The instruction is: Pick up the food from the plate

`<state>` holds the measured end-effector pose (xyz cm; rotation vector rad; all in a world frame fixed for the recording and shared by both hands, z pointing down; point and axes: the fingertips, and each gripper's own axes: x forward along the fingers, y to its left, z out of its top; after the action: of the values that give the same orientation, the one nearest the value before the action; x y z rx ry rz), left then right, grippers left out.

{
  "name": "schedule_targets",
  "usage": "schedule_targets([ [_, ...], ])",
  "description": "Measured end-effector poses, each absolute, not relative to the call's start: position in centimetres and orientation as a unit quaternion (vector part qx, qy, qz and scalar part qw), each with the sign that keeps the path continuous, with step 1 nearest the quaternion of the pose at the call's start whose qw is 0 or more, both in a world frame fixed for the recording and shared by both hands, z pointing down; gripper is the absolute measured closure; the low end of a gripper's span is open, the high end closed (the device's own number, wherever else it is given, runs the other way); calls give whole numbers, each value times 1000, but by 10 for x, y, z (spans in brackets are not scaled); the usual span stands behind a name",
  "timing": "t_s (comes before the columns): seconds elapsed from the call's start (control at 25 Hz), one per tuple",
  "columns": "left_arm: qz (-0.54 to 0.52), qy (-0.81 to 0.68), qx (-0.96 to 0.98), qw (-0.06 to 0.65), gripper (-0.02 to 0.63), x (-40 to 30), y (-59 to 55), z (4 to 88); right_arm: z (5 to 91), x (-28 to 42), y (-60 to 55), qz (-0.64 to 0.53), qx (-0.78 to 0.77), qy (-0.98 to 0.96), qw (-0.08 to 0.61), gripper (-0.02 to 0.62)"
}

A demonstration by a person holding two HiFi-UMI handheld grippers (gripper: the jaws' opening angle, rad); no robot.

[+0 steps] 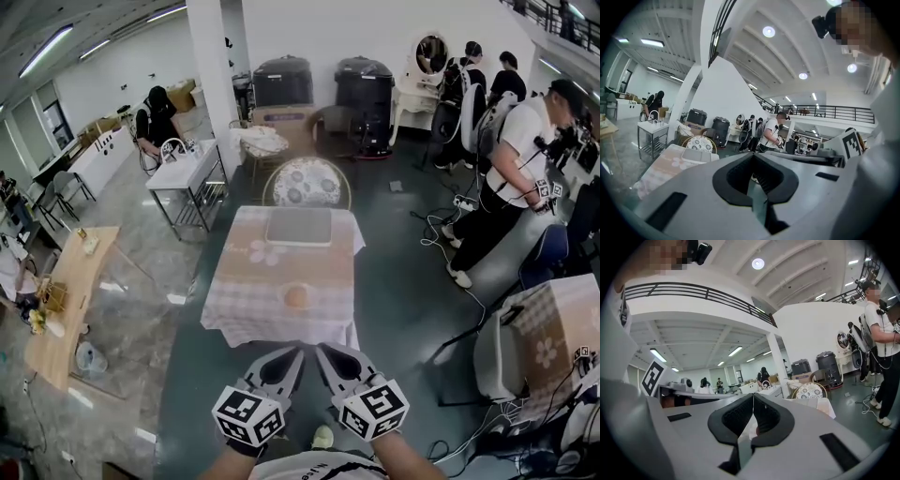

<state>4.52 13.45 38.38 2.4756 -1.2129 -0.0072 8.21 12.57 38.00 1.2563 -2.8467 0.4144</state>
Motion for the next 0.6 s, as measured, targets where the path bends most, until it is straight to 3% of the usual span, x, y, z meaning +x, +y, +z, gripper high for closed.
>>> schedule_targets([
  [0.6, 15, -417, 885, 204, 600, 50, 80, 404, 398, 86, 71, 148, 423, -894, 9, 581],
])
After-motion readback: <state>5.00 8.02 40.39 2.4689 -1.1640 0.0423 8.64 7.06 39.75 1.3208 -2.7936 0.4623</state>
